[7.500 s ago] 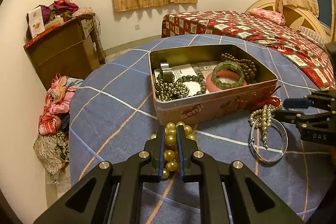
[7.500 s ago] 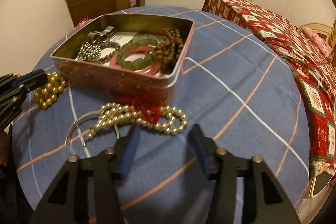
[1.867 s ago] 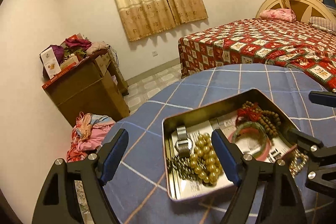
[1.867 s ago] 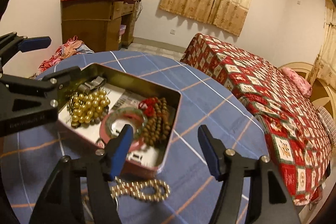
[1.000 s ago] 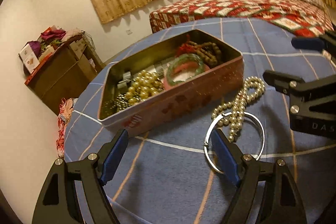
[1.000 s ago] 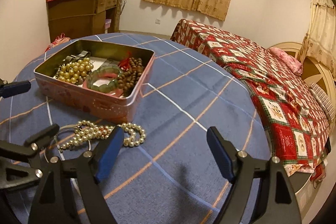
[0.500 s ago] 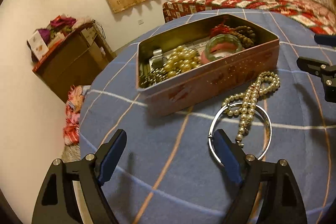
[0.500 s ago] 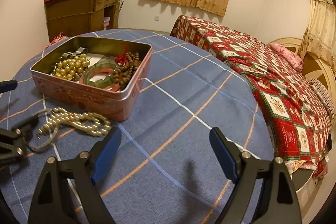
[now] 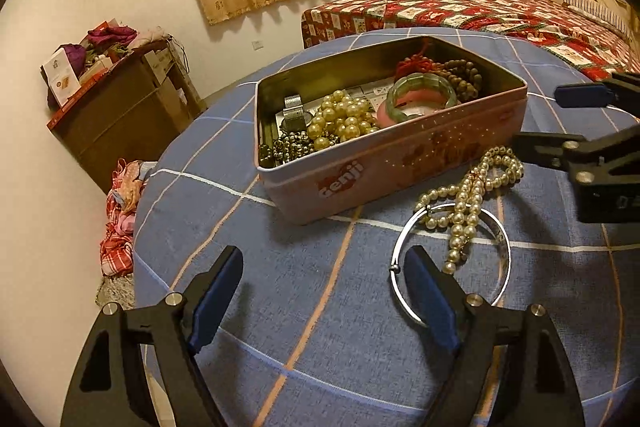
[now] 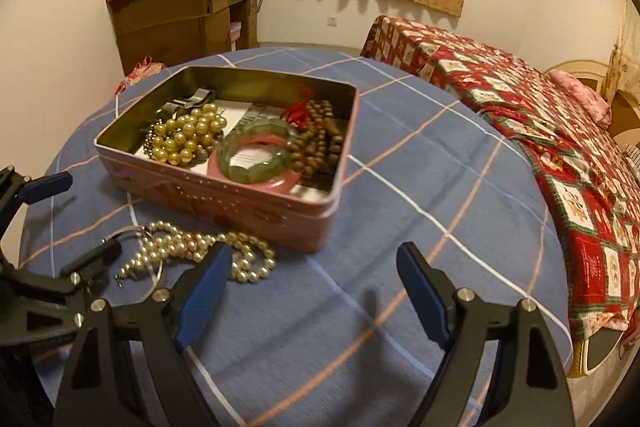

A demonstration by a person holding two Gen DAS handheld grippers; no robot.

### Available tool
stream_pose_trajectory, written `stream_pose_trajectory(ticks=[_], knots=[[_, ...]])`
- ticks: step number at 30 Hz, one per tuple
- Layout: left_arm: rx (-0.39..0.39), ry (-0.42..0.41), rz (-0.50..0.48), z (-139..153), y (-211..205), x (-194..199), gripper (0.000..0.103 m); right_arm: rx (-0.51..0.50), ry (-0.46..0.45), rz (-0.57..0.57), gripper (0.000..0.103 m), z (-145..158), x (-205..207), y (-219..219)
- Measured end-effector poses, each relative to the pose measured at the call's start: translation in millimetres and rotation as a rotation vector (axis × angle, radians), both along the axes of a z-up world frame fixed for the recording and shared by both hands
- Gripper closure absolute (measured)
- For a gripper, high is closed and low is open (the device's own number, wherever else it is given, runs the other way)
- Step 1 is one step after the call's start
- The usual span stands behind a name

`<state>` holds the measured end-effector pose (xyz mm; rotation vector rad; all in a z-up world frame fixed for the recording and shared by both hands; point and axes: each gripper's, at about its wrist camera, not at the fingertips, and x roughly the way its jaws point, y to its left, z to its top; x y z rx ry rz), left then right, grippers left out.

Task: Organize jewelry
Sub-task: 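Move the left tool to the silver bangle while the right tool reaches the white pearl necklace, then close the left tool on the silver bangle while the right tool grasps the white pearls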

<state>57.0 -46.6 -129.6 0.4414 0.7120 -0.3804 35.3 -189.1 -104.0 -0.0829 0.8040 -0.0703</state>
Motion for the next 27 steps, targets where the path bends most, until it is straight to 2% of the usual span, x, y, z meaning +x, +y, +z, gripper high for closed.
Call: stream_pose_trajectory(ticks=[5, 9, 11, 14, 15, 16, 18, 20, 21, 23, 24, 25, 26, 27], knots=[[-0.005, 0.003, -0.004, -0.1, 1.1, -0.3, 0.020, -0.036, 0.079, -0.004, 0.020, -11.5, 16.6, 8.9], [0.029, -0.025, 0.011, 0.3, 1.5, -0.9, 0.020, -0.044, 0.116, -0.016, 0.025, -15.9, 15.0, 5.0], [0.048, -0.044, 0.038, -0.4, 7.1, 0.8, 0.020, -0.051, 0.121, -0.038, 0.031, -16.4, 10.4, -1.6], [-0.015, -0.006, 0.062, 0.0, 21.8, 7.6, 0.020, -0.056, 0.126, -0.076, 0.034, -16.0, -1.1, -15.7], [-0.026, 0.001, 0.064, 0.2, 23.3, 8.2, 0.020, -0.045, 0.125, -0.085, 0.037, -16.3, -6.3, -21.7], [-0.019, -0.006, 0.061, 0.2, 21.7, 6.8, 0.022, -0.033, 0.121, -0.082, 0.048, -15.7, -9.8, -23.3], [-0.022, -0.006, 0.040, 0.0, 16.9, 3.7, 0.033, -0.014, 0.112, -0.054, 0.063, -15.6, -16.2, -21.3], [-0.050, 0.022, 0.010, -0.3, 12.2, 1.5, 0.053, -0.025, 0.104, -0.018, 0.081, -15.2, -18.1, -11.5], [-0.062, 0.036, -0.006, -0.2, 10.8, 0.8, 0.058, -0.025, 0.102, -0.003, 0.082, -15.9, -17.8, -7.9], [-0.099, 0.068, -0.026, -0.4, 11.7, 0.8, 0.075, -0.047, 0.093, 0.006, 0.083, -16.5, -17.9, -2.8], [-0.121, 0.087, -0.036, -0.3, 12.4, 1.0, 0.080, -0.044, 0.090, 0.012, 0.084, -16.8, -17.7, -2.4], [-0.125, 0.092, -0.044, -0.4, 10.2, -0.3, 0.094, -0.030, 0.087, 0.017, 0.085, -16.7, -18.1, -3.4], [-0.114, 0.089, -0.051, -0.3, 7.0, -2.7, 0.098, -0.017, 0.084, 0.019, 0.087, -16.7, -19.4, -4.8], [-0.098, 0.077, -0.050, -0.5, 4.5, -4.9, 0.098, -0.011, 0.079, 0.020, 0.089, -16.1, -20.6, -5.0]])
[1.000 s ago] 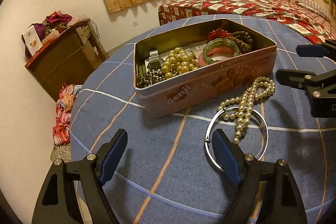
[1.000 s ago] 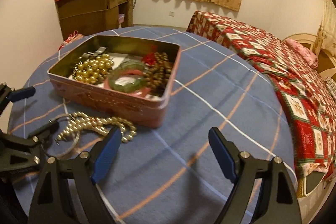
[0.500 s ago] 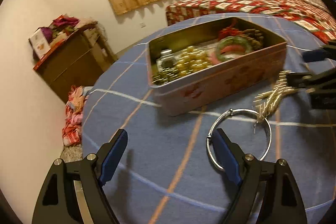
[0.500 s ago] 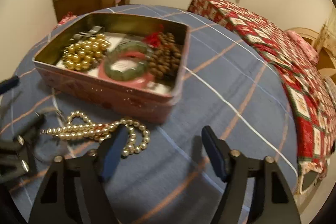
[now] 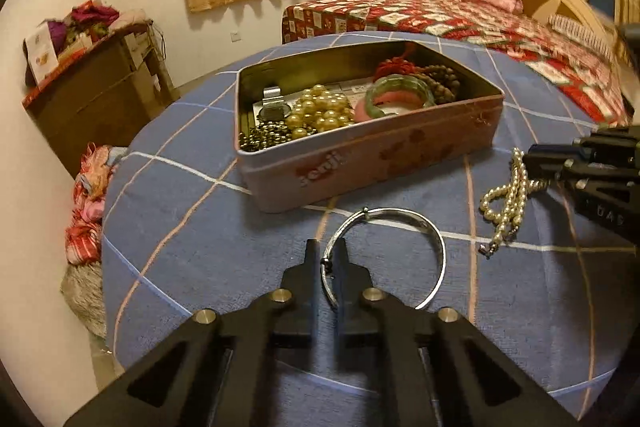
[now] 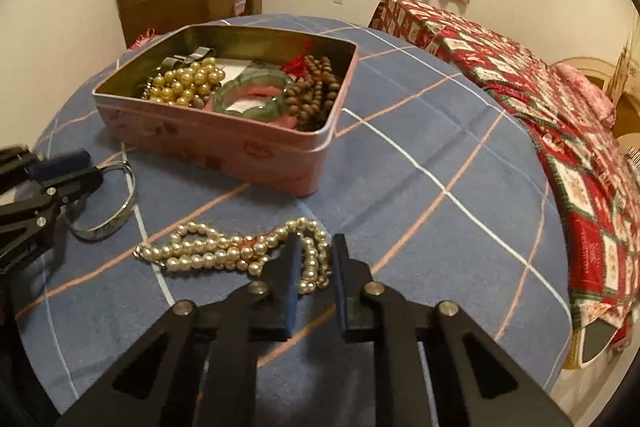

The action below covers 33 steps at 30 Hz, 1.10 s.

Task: Organize jewelry
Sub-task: 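Close the left tool on the silver bangle while the right tool grasps the white pearls, then carry the silver bangle and white pearl necklace over the tin with both tools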

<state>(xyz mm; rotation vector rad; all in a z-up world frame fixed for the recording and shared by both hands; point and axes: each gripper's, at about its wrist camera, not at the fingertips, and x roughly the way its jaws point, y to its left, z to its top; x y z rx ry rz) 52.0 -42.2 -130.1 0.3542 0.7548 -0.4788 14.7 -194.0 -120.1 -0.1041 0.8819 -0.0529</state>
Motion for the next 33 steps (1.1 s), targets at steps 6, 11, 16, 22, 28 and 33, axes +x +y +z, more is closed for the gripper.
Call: stream_pose_trajectory(ticks=[6, 11, 16, 22, 28, 33], knots=[[-0.018, -0.022, 0.015, 9.0, 4.9, -4.4, 0.099, 0.006, -0.045, 0.015, 0.095, 8.5, -9.0, 2.3], [-0.032, -0.073, 0.023, 27.4, 9.5, -10.9, 0.099, -0.005, -0.089, 0.021, 0.095, 22.6, -16.4, 5.6], [-0.044, -0.133, 0.017, 49.4, 9.1, -19.0, 0.099, -0.029, -0.135, 0.036, 0.095, 40.4, -23.3, 11.6], [-0.051, -0.209, 0.037, 76.2, 12.8, -27.4, 0.098, -0.075, -0.188, 0.046, 0.095, 57.8, -29.7, 17.1], [-0.071, -0.268, 0.066, 98.4, 19.5, -30.0, 0.099, -0.103, -0.241, 0.041, 0.095, 72.7, -34.3, 18.9], [-0.092, -0.298, 0.085, 109.9, 22.5, -28.5, 0.099, -0.129, -0.274, 0.031, 0.095, 82.6, -35.1, 18.6]])
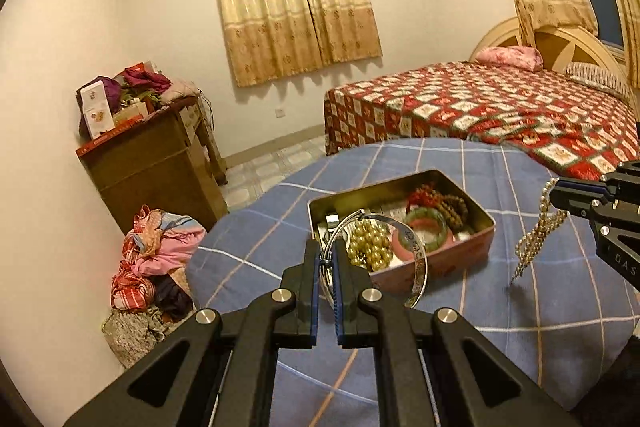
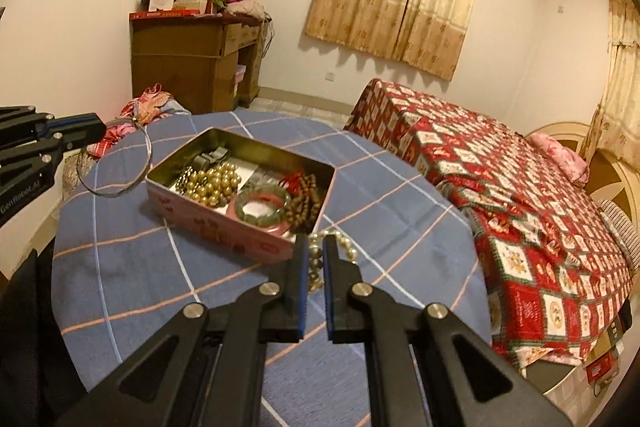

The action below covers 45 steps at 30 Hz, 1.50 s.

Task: Organize jewelry
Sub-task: 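Carry the silver bangle and white pearl necklace over the tin with both tools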

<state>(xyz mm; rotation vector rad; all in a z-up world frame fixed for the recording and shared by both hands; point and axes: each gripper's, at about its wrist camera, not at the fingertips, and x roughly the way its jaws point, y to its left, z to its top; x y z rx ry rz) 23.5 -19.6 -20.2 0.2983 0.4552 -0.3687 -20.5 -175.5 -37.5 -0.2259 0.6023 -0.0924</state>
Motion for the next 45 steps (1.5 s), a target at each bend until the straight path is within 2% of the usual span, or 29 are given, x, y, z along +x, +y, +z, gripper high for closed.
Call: stream_pose_trajectory(ticks=[17, 45], knots=[[-0.026, -0.051, 0.014, 22.2, -4.7, 13.9, 0.098, -0.026, -0.081, 0.006, 0.095, 29.5, 7.6, 2.4], [-0.035, -0.094, 0.030, 33.8, -15.2, 40.0, 0.098, -0.034, -0.146, 0.033, 0.095, 48.7, 29.6, 10.5]])
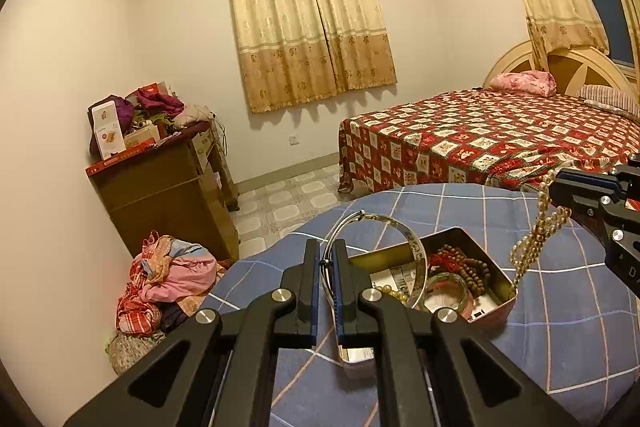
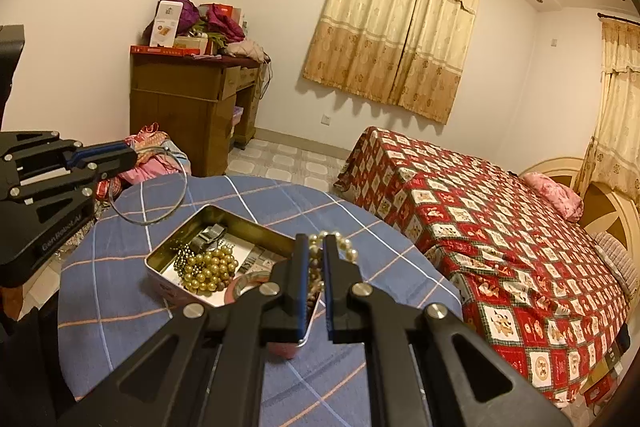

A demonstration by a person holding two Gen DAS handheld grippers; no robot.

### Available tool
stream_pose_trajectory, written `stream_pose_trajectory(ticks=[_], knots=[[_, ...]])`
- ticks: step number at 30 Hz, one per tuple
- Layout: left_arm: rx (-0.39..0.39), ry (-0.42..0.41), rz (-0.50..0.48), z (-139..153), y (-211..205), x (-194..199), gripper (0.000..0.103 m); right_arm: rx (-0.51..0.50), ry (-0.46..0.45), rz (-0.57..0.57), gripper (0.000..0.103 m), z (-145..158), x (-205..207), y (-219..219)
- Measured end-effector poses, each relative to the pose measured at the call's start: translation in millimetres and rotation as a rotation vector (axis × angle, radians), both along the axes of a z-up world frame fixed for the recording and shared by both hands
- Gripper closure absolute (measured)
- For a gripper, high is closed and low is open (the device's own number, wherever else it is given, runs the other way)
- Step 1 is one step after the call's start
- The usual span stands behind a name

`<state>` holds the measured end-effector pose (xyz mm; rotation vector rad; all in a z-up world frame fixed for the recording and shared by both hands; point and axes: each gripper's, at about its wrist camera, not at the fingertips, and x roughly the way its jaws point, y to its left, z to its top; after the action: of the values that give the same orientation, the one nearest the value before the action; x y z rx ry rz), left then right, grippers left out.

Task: Organize jewelry
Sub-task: 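Carry the silver bangle and white pearl necklace over the tin with both tools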

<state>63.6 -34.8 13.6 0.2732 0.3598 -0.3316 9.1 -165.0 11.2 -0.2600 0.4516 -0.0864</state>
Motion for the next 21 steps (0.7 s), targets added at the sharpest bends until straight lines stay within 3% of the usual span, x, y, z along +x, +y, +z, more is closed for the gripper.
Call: stream_pose_trajectory(ticks=[21], knots=[[0.026, 0.042, 0.009, -20.1, -12.9, 42.0, 0.098, -0.001, 0.022, 0.031, 0.095, -6.3, 36.1, 3.8]])
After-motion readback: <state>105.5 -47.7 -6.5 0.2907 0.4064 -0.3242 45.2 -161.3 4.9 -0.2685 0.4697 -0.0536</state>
